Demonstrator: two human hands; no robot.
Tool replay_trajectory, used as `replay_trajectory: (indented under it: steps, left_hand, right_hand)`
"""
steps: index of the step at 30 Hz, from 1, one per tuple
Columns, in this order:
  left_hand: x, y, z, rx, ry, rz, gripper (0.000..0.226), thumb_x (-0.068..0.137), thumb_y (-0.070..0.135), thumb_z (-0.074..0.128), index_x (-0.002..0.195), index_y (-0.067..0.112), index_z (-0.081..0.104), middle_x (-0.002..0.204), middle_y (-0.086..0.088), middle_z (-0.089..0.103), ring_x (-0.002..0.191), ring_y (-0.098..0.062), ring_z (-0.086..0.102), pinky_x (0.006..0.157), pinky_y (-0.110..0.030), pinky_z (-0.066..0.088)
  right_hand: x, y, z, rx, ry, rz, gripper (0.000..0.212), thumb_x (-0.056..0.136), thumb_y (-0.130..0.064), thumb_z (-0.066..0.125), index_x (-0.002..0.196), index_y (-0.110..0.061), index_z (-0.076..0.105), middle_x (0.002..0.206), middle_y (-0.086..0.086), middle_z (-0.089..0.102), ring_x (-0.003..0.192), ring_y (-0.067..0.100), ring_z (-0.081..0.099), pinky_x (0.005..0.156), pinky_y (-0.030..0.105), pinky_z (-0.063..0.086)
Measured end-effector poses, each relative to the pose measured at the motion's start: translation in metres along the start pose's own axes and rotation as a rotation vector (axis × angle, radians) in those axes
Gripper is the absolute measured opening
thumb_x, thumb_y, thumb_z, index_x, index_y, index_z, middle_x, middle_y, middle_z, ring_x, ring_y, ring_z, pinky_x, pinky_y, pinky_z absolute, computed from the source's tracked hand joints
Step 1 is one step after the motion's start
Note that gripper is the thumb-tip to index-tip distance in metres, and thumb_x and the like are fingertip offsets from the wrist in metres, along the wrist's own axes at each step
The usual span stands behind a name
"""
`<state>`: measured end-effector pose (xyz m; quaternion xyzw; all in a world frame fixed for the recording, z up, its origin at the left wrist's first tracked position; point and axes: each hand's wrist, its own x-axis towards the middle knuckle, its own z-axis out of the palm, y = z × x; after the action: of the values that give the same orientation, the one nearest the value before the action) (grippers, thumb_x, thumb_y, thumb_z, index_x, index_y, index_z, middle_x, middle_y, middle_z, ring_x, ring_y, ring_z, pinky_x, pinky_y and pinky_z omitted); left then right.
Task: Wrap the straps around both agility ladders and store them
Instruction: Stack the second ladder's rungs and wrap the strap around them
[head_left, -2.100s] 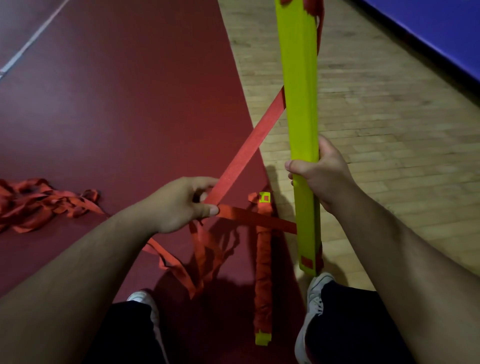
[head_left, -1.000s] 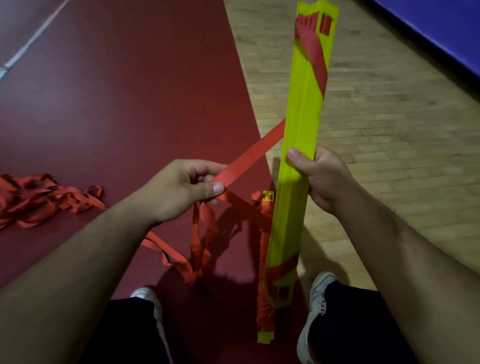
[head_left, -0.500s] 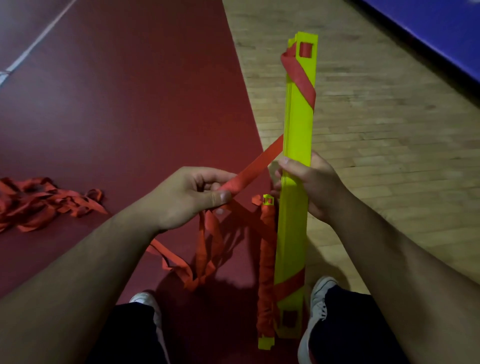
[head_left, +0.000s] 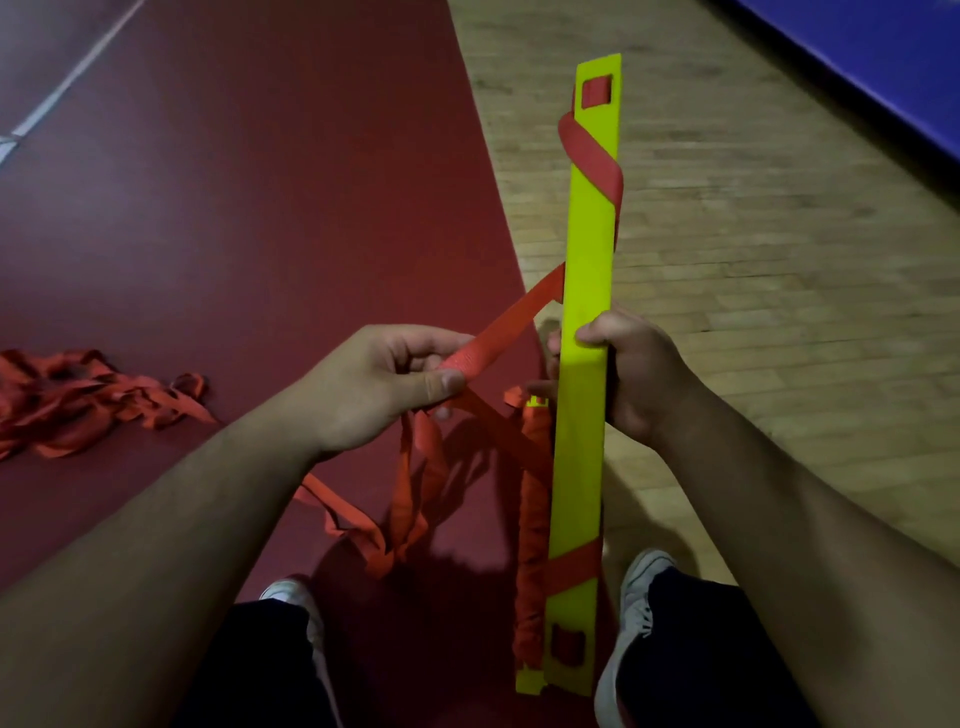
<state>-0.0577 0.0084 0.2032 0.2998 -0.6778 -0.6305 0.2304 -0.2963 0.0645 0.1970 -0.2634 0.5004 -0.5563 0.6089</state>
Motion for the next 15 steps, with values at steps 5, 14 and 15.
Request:
replay_trajectory:
  steps: [5, 14, 15]
  left_hand:
    - [0.0, -0.002, 0.001, 0.014, -0.009, 0.003, 0.032, 0.087, 0.006, 0.062, 0.116, 0.018, 0.067, 0.075, -0.014, 0.052, 0.064, -0.012, 0.059, 0.063, -0.021, 0.052]
    - [0.003, -0.008, 0.003, 0.04, -0.044, 0.016, 0.032, 0.087, 0.012, 0.07, 0.119, 0.016, 0.066, 0.073, -0.014, 0.049, 0.064, -0.013, 0.059, 0.064, -0.02, 0.05]
    - [0.004, -0.009, 0.003, 0.041, -0.042, 0.014, 0.033, 0.086, 0.013, 0.067, 0.119, 0.017, 0.067, 0.073, -0.013, 0.049, 0.064, -0.014, 0.059, 0.065, -0.021, 0.051]
  right_hand:
    - [0.002, -0.003, 0.001, -0.078, -0.003, 0.07, 0.015, 0.072, -0.008, 0.061, 0.086, -0.01, 0.056, 0.073, 0.009, 0.05, 0.056, 0.02, 0.053, 0.053, 0.032, 0.048]
    - [0.003, 0.006, 0.008, -0.07, 0.039, 0.049, 0.015, 0.09, 0.005, 0.051, 0.098, -0.007, 0.05, 0.069, 0.012, 0.052, 0.057, 0.024, 0.054, 0.058, 0.038, 0.059]
    - [0.004, 0.005, 0.009, -0.063, 0.039, 0.047, 0.009, 0.092, 0.0, 0.051, 0.093, -0.008, 0.05, 0.068, 0.01, 0.048, 0.056, 0.023, 0.049, 0.055, 0.035, 0.056]
